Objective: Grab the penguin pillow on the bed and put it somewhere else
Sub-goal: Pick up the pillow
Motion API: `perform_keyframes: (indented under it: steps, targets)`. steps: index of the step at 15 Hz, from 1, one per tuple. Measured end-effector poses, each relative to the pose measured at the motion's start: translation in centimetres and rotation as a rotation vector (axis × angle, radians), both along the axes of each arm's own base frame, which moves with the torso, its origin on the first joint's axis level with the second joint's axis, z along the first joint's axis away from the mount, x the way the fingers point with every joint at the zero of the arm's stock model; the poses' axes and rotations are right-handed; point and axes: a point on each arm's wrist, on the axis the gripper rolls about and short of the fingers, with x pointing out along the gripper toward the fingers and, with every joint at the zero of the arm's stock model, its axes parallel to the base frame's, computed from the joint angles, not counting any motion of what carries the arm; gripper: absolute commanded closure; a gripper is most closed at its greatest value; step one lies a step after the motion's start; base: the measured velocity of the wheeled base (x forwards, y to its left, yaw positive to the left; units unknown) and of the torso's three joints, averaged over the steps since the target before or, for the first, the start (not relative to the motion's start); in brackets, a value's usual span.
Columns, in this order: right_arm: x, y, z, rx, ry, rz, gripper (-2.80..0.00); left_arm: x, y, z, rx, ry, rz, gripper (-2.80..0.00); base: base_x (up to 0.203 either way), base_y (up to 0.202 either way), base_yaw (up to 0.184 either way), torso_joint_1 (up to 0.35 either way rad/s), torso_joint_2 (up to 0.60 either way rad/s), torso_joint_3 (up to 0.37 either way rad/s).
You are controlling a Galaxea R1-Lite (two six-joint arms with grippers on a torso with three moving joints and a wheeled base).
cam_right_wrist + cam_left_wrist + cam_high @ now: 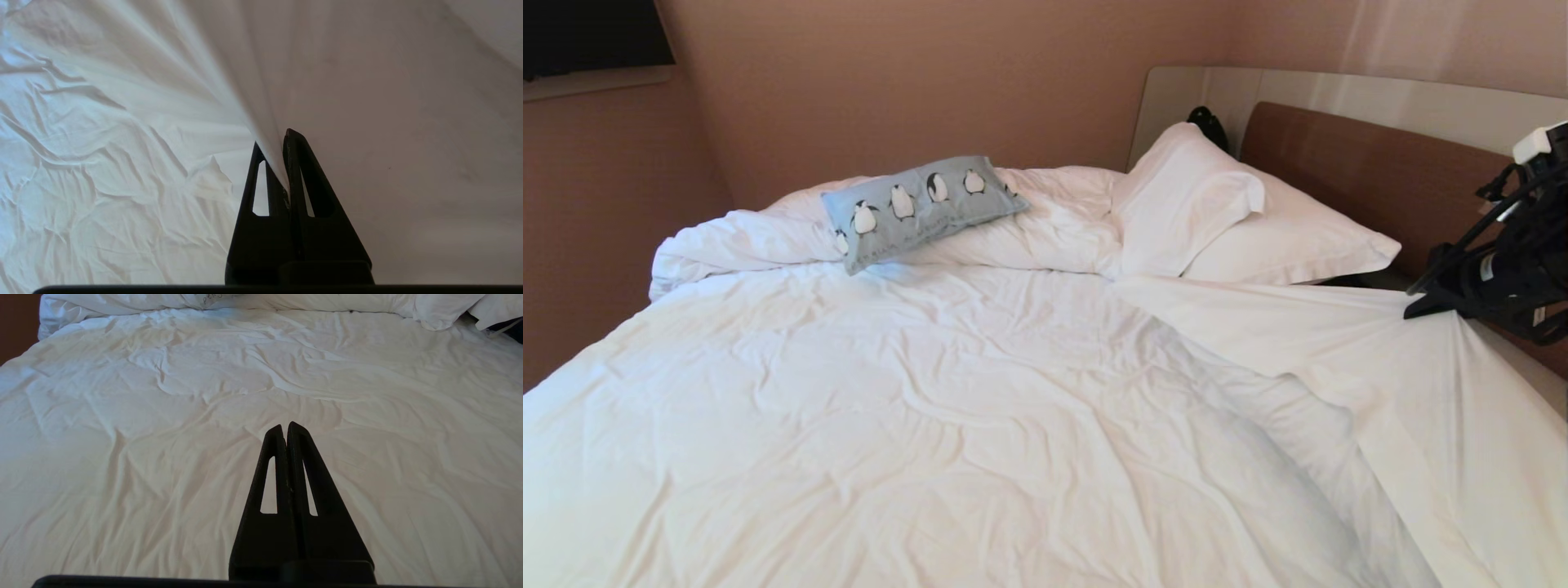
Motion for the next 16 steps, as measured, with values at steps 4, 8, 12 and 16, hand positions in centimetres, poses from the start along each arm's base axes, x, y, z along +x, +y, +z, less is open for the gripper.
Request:
perform_keyframes:
  steps: [4,8,12,16]
  targets:
    - [-0.8,0.2,0.8,0.001,-0.026,0.000,0.00,0.0,0.0,0.0,0.000,0.000,-0.001,0.00,0.000,0.000,0.000,0.000,0.00,0.000]
    - [-1.9,0.7,2.0,0.018,-0.064,-0.004,0.00,0.0,0.0,0.0,0.000,0.001,0.000,0.00,0.000,0.000,0.000,0.000,0.00,0.000]
    - [-3.3,1.7,3.0,0.019,-0.086,0.023,0.00,0.0,0.0,0.0,0.000,0.000,-0.001,0.00,0.000,0.000,0.000,0.000,0.00,0.000]
    - [-3.9,2.0,3.4,0.021,-0.099,0.032,0.00,0.0,0.0,0.0,0.000,0.000,-0.001,0.00,0.000,0.000,0.000,0.000,0.00,0.000]
